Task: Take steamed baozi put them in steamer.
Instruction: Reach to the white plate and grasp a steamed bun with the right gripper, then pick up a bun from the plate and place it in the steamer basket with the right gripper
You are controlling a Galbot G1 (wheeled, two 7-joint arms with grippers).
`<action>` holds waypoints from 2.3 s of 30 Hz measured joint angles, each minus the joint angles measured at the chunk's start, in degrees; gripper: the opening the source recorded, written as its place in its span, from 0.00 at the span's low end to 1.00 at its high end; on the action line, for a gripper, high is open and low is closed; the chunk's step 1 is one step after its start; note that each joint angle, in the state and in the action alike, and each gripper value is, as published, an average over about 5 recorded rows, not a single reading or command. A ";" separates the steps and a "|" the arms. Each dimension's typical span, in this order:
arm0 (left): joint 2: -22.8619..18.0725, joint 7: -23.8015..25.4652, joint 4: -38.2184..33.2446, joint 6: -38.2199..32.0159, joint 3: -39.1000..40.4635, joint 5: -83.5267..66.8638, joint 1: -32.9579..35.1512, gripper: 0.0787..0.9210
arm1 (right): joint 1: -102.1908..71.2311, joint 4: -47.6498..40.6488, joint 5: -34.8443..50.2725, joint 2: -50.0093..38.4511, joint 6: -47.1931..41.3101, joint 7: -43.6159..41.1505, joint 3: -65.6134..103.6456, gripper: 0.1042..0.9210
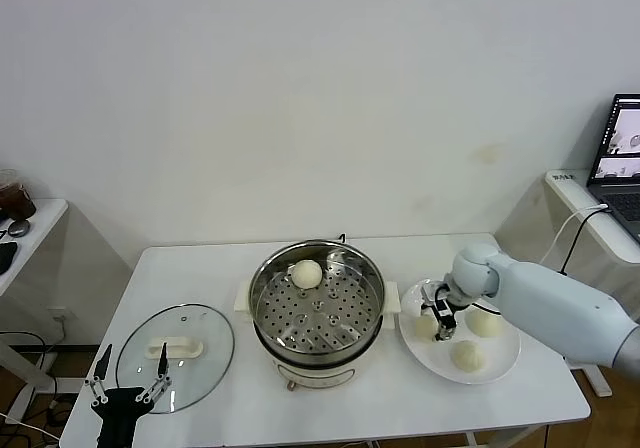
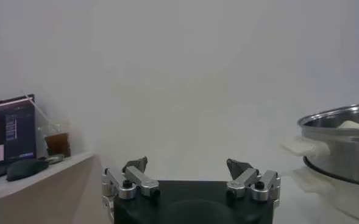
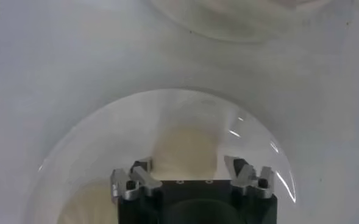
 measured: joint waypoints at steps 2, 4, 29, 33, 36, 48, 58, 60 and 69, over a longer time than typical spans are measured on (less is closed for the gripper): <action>-0.01 0.00 0.00 -0.01 -0.03 0.00 0.04 0.88 | -0.01 0.01 -0.02 -0.02 -0.08 -0.20 0.06 0.59; -0.01 0.00 -0.07 -0.01 -0.05 0.00 0.11 0.88 | 0.07 0.10 0.03 -0.12 -0.16 -0.38 0.07 0.54; 1.47 0.53 -0.68 1.13 1.86 -0.20 -1.85 0.88 | 29.47 11.26 20.26 -3.73 -4.84 -0.82 -13.98 0.43; 1.87 0.61 -0.52 1.40 1.86 -0.29 -2.38 0.88 | 36.62 13.97 26.91 -0.45 -7.73 0.39 -18.19 0.43; 2.17 0.60 -0.08 1.42 1.61 -0.34 -2.67 0.88 | 39.80 15.36 31.42 2.65 -10.31 1.77 -20.39 0.43; 1.93 0.59 1.15 1.38 1.15 0.13 -4.01 0.88 | 39.50 14.41 40.61 17.57 -21.01 8.74 -23.14 0.43; 1.54 0.41 2.24 0.76 0.68 0.29 -4.51 0.88 | 34.93 8.89 41.36 28.18 -25.38 11.49 -24.28 0.43; 1.55 0.39 2.40 0.65 0.64 0.27 -4.63 0.88 | 34.14 7.91 41.44 29.62 -25.86 11.82 -24.31 0.43; 1.72 0.38 2.72 0.54 0.34 0.05 -5.09 0.88 | 30.95 4.48 40.52 32.90 -26.75 12.59 -24.56 0.51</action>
